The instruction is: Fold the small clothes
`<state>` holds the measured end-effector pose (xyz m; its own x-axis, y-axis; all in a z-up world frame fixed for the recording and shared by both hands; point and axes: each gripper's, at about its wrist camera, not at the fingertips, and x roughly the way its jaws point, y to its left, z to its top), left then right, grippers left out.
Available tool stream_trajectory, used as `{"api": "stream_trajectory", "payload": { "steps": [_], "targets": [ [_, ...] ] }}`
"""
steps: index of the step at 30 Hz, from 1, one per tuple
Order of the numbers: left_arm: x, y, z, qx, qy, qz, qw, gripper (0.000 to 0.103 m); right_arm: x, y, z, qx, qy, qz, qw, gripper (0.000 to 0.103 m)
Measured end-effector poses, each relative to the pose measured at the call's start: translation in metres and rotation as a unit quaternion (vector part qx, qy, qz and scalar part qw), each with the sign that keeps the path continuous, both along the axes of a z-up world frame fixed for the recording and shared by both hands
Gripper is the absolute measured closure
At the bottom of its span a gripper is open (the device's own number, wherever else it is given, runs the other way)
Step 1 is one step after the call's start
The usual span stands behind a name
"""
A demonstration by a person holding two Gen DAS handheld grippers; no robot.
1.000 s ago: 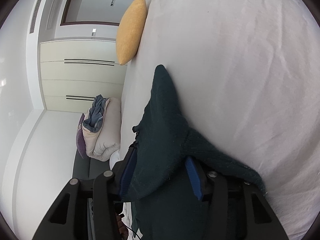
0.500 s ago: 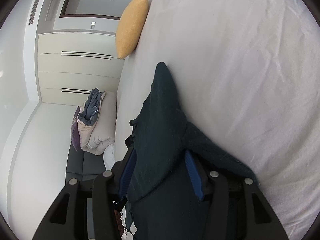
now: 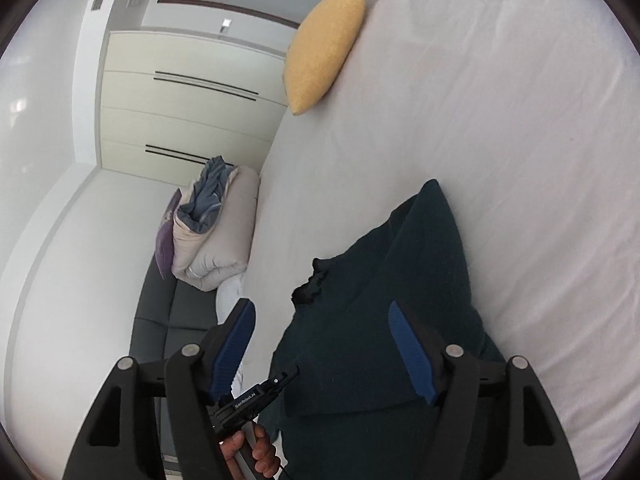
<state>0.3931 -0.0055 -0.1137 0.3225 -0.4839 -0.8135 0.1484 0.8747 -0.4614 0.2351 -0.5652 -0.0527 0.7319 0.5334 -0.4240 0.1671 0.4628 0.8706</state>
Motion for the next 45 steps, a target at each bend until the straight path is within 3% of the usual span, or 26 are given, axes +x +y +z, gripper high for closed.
{"api": "stream_trajectory", "payload": {
  "steps": [2,8,11,17,23,29,32,36,40,43,45],
  "targets": [
    [0.000,0.004,-0.003,-0.012,-0.006,-0.001,0.9999,0.091,0.021,0.008,-0.014,-0.001,0.012,0.024,1.000,0.030],
    [0.002,0.011,-0.013,-0.031,-0.010,-0.012,0.9994,0.091,0.044,0.000,-0.061,0.031,0.047,0.012,0.998,0.034],
    [-0.005,0.023,-0.020,-0.055,-0.005,-0.001,0.9985,0.091,0.034,0.006,-0.057,0.016,0.045,0.036,0.998,0.034],
    [-0.001,0.027,-0.027,-0.060,-0.010,-0.003,0.9982,0.091,0.006,0.007,-0.050,0.019,0.049,0.064,0.997,0.029],
    [-0.002,0.023,-0.027,-0.055,-0.020,-0.006,0.9983,0.091,0.047,-0.002,-0.057,0.026,0.052,0.058,0.997,0.026],
    [-0.007,0.028,-0.028,-0.068,-0.031,-0.004,0.9972,0.091,0.090,-0.030,-0.056,0.042,0.047,0.008,0.998,0.026],
    [-0.007,0.029,-0.029,-0.068,-0.030,0.001,0.9972,0.091,0.092,-0.021,-0.053,0.027,0.052,0.023,0.998,0.025],
    [-0.012,0.031,-0.025,-0.068,-0.033,0.008,0.9971,0.091,0.058,-0.005,-0.054,0.027,0.044,0.052,0.997,0.025],
    [-0.036,0.047,0.004,-0.055,-0.054,0.029,0.9966,0.091,0.005,0.002,-0.056,0.044,0.035,0.060,0.997,0.025],
    [-0.075,0.097,0.029,-0.108,-0.085,0.082,0.9872,0.091,-0.042,0.001,-0.044,0.052,0.022,0.033,0.998,0.017],
    [-0.102,0.143,0.034,-0.153,-0.093,0.131,0.9751,0.082,-0.066,0.005,-0.036,0.068,0.003,0.027,0.997,0.016]
  ]
}}
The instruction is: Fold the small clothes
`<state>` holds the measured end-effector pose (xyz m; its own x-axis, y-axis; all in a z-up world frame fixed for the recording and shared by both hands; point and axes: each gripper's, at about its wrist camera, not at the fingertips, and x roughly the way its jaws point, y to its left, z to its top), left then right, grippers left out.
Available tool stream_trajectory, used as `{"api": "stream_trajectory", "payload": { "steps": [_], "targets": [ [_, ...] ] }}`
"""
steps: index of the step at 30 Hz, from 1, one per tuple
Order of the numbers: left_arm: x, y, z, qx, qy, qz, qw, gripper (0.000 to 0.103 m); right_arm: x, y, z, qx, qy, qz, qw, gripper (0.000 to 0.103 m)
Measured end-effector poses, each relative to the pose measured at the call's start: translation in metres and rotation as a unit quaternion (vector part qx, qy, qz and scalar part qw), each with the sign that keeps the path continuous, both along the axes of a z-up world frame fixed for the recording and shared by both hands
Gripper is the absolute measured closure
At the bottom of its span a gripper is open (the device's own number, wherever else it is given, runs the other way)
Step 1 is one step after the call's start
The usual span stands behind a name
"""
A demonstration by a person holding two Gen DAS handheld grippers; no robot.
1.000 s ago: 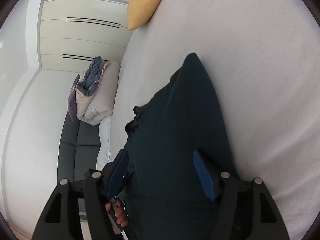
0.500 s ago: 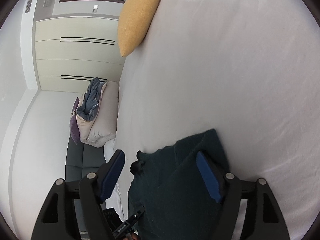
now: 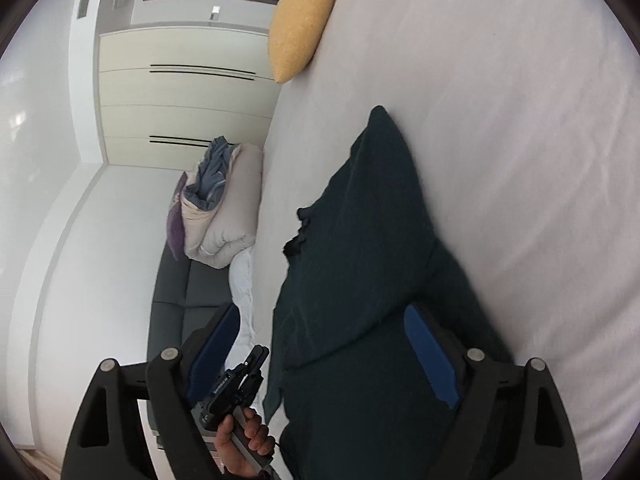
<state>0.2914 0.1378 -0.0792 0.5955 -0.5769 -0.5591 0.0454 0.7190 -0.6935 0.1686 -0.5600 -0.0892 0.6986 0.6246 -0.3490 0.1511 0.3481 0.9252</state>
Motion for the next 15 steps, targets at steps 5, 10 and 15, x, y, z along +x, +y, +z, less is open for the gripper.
{"api": "stream_trajectory", "payload": {
  "steps": [5,10,15],
  "targets": [
    [-0.075,0.128,-0.011,-0.082,-0.006,0.171,0.9818,0.001,-0.032,0.034,0.020,-0.022,-0.014,0.031,0.999,0.016],
    [-0.138,0.253,-0.059,-0.196,0.029,0.327,0.9242,0.002,-0.038,0.073,0.031,-0.038,-0.020,0.059,0.997,0.016],
    [-0.159,0.306,-0.078,-0.260,0.031,0.393,0.8812,0.012,-0.035,0.111,0.036,-0.054,-0.015,0.088,0.995,0.017]
  ]
}}
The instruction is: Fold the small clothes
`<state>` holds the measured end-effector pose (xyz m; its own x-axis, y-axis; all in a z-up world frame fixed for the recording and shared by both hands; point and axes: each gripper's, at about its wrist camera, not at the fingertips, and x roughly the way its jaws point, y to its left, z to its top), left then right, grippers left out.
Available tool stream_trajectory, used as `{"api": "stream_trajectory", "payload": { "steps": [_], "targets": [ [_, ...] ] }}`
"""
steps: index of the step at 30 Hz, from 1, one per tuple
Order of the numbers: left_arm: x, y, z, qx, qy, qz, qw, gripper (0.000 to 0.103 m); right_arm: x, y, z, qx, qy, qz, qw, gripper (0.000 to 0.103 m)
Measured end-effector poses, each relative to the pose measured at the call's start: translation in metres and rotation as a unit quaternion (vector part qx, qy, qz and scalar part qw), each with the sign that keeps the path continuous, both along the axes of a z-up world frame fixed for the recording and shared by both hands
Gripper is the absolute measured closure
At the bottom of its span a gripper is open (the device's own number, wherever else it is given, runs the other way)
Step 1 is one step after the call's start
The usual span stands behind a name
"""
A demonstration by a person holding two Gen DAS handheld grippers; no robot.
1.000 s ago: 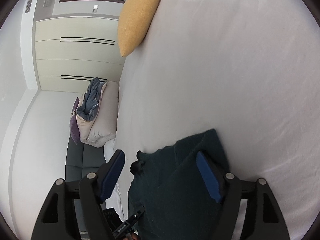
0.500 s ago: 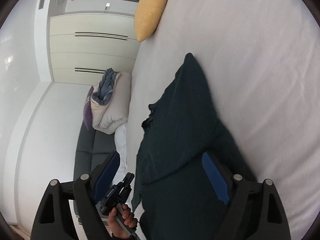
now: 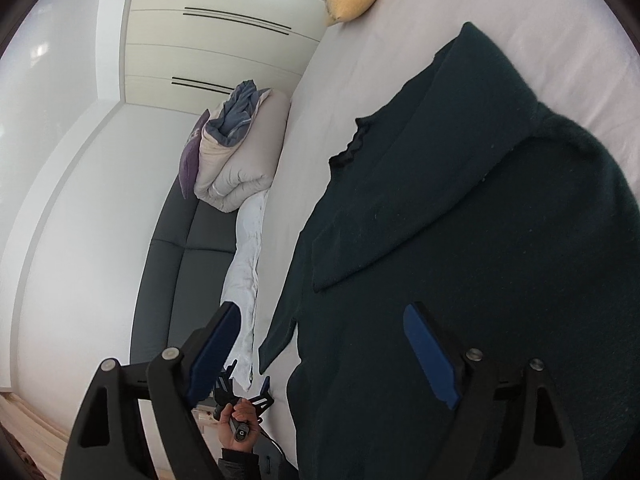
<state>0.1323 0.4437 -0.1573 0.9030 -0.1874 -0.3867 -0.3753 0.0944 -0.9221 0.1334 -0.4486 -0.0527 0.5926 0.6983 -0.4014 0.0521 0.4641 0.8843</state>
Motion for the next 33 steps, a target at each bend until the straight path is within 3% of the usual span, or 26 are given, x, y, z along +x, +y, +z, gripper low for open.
{"api": "stream_trajectory", "payload": {
  "steps": [9,12,13,14,16,20,23,26,28,29,30,31,33],
  "targets": [
    [0.029,0.022,-0.010,-0.029,0.038,0.056,0.9973,0.015,0.001,0.038,-0.008,-0.008,0.012,0.023,1.000,0.023],
    [0.038,0.022,-0.021,-0.039,0.050,0.066,0.9957,0.046,0.000,0.041,-0.010,-0.007,0.012,0.024,1.000,0.023],
    [0.043,0.021,-0.029,-0.047,0.053,0.066,0.9953,0.067,-0.001,0.040,-0.010,-0.003,0.011,0.023,1.000,0.023],
    [0.047,0.021,-0.037,-0.059,0.056,0.061,0.9948,0.078,-0.002,0.042,-0.010,0.000,0.010,0.022,1.000,0.023],
    [0.048,0.018,-0.049,-0.066,0.061,0.062,0.9940,0.088,-0.003,0.040,-0.011,0.002,0.007,0.018,1.000,0.023],
    [0.052,0.008,-0.038,-0.018,0.064,0.046,0.9967,0.095,-0.006,0.035,-0.009,-0.004,0.001,0.014,1.000,0.024],
    [0.075,-0.015,-0.004,0.048,0.060,0.001,0.9971,0.096,-0.007,0.030,-0.011,-0.005,0.003,0.009,1.000,0.026],
    [0.113,-0.061,0.037,0.134,0.052,-0.073,0.9869,0.096,-0.007,0.024,-0.013,-0.001,0.001,0.003,1.000,0.027],
    [0.142,-0.110,0.065,0.204,0.045,-0.136,0.9685,0.096,-0.005,0.020,-0.015,-0.003,0.003,0.000,1.000,0.027],
    [0.154,-0.138,0.076,0.240,0.041,-0.167,0.9555,0.096,-0.004,0.018,-0.016,-0.004,0.003,-0.002,1.000,0.027],
    [0.165,-0.172,0.087,0.286,0.038,-0.203,0.9357,0.096,-0.002,0.015,-0.017,-0.004,0.004,-0.004,1.000,0.027],
    [0.176,-0.214,0.096,0.339,0.033,-0.247,0.9074,0.096,0.000,0.012,-0.017,-0.003,0.004,-0.007,1.000,0.027],
    [0.182,-0.298,0.098,0.441,0.032,-0.318,0.8391,0.096,0.005,0.008,-0.019,0.001,0.003,-0.012,1.000,0.027]
  ]
}}
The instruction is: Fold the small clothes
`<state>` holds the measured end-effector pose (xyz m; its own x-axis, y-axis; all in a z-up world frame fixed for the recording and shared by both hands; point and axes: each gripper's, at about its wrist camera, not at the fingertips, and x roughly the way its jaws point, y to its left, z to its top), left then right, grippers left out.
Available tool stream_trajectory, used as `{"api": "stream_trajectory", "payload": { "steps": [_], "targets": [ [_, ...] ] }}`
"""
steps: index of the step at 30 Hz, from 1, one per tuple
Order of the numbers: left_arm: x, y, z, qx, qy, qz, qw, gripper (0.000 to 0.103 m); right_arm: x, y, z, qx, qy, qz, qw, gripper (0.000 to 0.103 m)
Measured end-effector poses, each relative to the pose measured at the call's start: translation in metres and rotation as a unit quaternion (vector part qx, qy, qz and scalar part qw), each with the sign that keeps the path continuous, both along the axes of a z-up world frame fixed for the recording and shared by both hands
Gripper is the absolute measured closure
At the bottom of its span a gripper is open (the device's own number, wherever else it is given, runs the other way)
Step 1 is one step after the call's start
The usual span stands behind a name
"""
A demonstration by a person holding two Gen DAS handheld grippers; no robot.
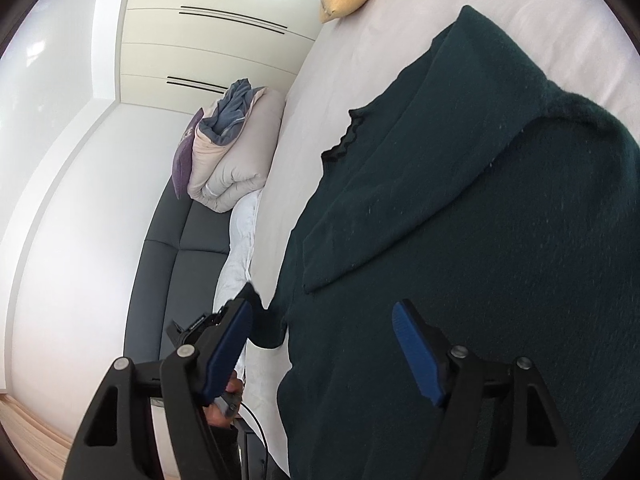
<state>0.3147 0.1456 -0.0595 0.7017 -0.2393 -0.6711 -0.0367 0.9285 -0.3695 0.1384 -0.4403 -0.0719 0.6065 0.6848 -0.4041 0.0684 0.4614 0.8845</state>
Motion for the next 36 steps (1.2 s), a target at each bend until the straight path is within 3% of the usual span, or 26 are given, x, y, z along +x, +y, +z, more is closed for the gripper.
{"api": "stream_trajectory", "payload": {
  "steps": [2,4,9,15,16,19,21,23,25,26,27,29,30,31,32,36],
  "targets": [
    [-0.002,-0.058,-0.011,0.088,0.002,-0.053,0.9947,0.096,0.009,-0.001,-0.002,0.002,0.002,0.000,1.000,0.027],
    [-0.006,-0.103,-0.034,0.159,0.008,-0.093,0.9829,0.096,0.021,0.003,-0.004,-0.002,0.008,0.009,1.000,0.027],
    [-0.021,-0.134,-0.070,0.254,-0.001,-0.106,0.9614,0.096,0.069,0.034,-0.008,-0.008,0.027,0.060,0.998,0.027],
    [-0.031,-0.149,-0.089,0.324,-0.034,-0.134,0.9358,0.096,0.127,0.097,-0.010,-0.019,0.042,0.131,0.990,0.027],
    [-0.029,-0.149,-0.089,0.319,-0.034,-0.136,0.9373,0.096,0.134,0.107,-0.010,-0.020,0.041,0.142,0.989,0.027],
    [-0.022,-0.101,-0.082,0.219,-0.011,-0.084,0.9721,0.096,0.146,0.122,-0.006,-0.036,0.042,0.146,0.988,0.027],
    [-0.013,-0.080,-0.071,0.169,-0.002,-0.053,0.9842,0.096,0.144,0.120,-0.002,-0.032,0.032,0.146,0.988,0.027],
    [-0.006,-0.063,-0.064,0.125,0.005,-0.026,0.9918,0.096,0.138,0.112,-0.001,-0.038,0.026,0.136,0.990,0.027],
    [0.003,-0.068,-0.053,0.139,-0.004,-0.014,0.9902,0.096,0.131,0.099,-0.003,-0.035,0.030,0.119,0.992,0.027],
    [0.004,-0.086,-0.048,0.179,-0.015,-0.035,0.9831,0.096,0.127,0.091,-0.004,-0.032,0.033,0.107,0.993,0.027],
    [0.004,-0.115,-0.046,0.241,-0.024,-0.075,0.9673,0.096,0.123,0.080,-0.004,-0.028,0.032,0.092,0.995,0.027],
    [-0.008,-0.180,-0.059,0.391,-0.067,-0.163,0.9032,0.096,0.117,0.060,0.000,-0.022,0.024,0.070,0.997,0.027],
    [-0.020,-0.206,-0.072,0.451,-0.092,-0.204,0.8639,0.096,0.113,0.047,0.003,-0.019,0.019,0.056,0.998,0.027],
    [-0.028,-0.217,-0.080,0.478,-0.102,-0.224,0.8433,0.096,0.109,0.033,0.006,-0.018,0.018,0.040,0.999,0.027],
    [-0.035,-0.225,-0.089,0.498,-0.110,-0.236,0.8270,0.096,0.107,0.023,0.007,-0.015,0.018,0.028,0.999,0.027],
    [-0.043,-0.233,-0.109,0.535,-0.121,-0.259,0.7950,0.096,0.107,-0.005,0.008,-0.041,0.034,0.022,0.998,0.027]
  ]
}}
